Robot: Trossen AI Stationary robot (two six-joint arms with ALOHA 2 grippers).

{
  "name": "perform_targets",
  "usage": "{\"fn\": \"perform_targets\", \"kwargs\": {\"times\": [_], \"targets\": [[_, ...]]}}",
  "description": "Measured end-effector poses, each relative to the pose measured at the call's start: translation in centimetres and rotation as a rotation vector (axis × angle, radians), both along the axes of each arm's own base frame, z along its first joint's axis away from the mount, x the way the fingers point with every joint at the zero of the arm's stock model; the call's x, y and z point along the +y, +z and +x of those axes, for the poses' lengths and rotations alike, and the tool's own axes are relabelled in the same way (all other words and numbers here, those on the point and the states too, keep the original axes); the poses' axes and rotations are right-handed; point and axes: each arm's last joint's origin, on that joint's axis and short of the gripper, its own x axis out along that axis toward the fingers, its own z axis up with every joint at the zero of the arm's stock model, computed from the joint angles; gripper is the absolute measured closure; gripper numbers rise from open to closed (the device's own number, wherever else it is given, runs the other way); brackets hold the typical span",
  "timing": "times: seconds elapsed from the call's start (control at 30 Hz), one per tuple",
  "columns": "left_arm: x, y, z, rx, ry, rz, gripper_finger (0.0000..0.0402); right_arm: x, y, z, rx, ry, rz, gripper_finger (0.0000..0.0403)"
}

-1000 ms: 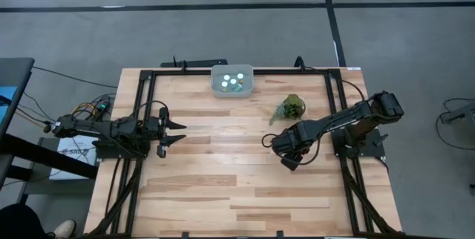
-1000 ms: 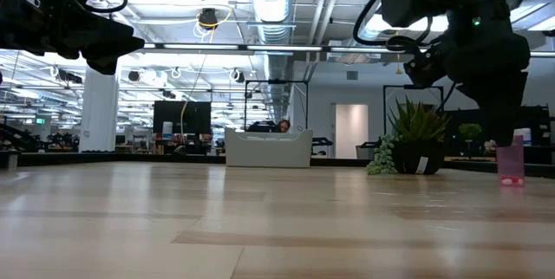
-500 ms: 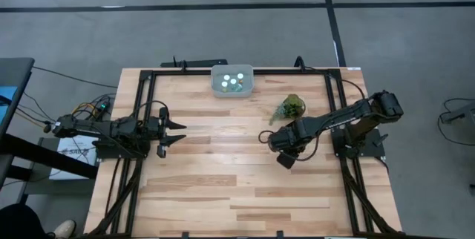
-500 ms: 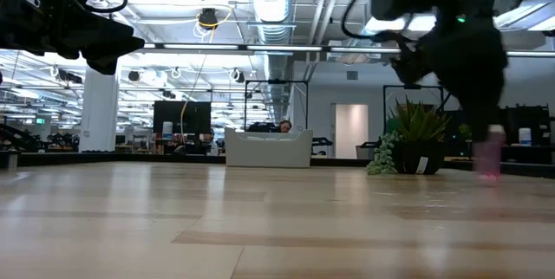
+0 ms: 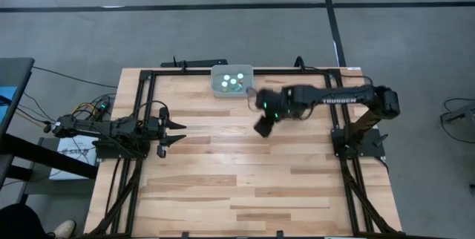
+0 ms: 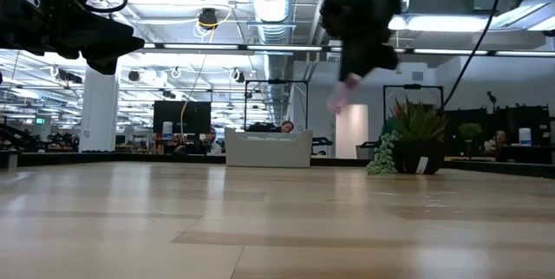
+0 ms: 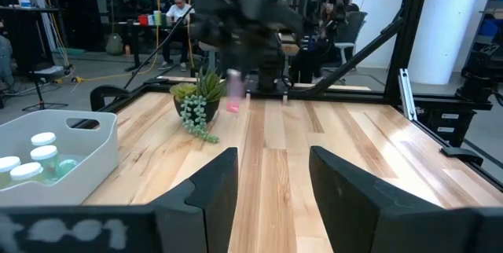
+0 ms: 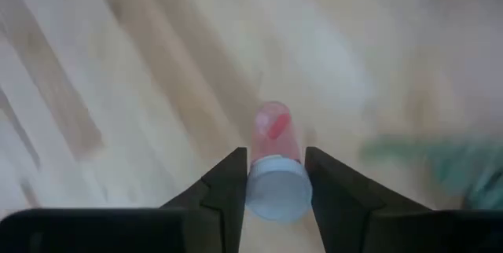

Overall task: Pick and place pill bottles into a basket
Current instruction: Put the pink medicine bottle in the gray bin

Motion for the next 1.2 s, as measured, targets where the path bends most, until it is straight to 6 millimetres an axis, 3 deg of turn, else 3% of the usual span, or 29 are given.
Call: {"fn": "perform_targets", "kwargs": {"times": [0.13,0.3,0.67,0.9,1.2], "targets": [[0.0,0.0,0.0,0.0,0.0,0.0,0.0255,-3.7,1.3,1.0,-0.089,-0.031,-0.061,0.0293],[0.0,0.0,0.0,0.0,0.0,0.0,0.0255,-7.9,1.6,2.9,-0.097,-0.034,-0.112,0.0292],[0.0,0.0,0.0,0.0,-0.001,0.0,0.0255,-14.7,1.4,8.7,-0.002,0.06,-0.168,0.0288],[0.0,0.0,0.0,0.0,-0.001,0.0,0.0255,-17.9,1.0,10.2,0.068,0.072,-0.157,0.0289],[0.0,0.0,0.0,0.0,-0.001,0.0,0.0255,-19.5,-1.2,11.3,0.138,0.103,-0.129,0.0289]]}}
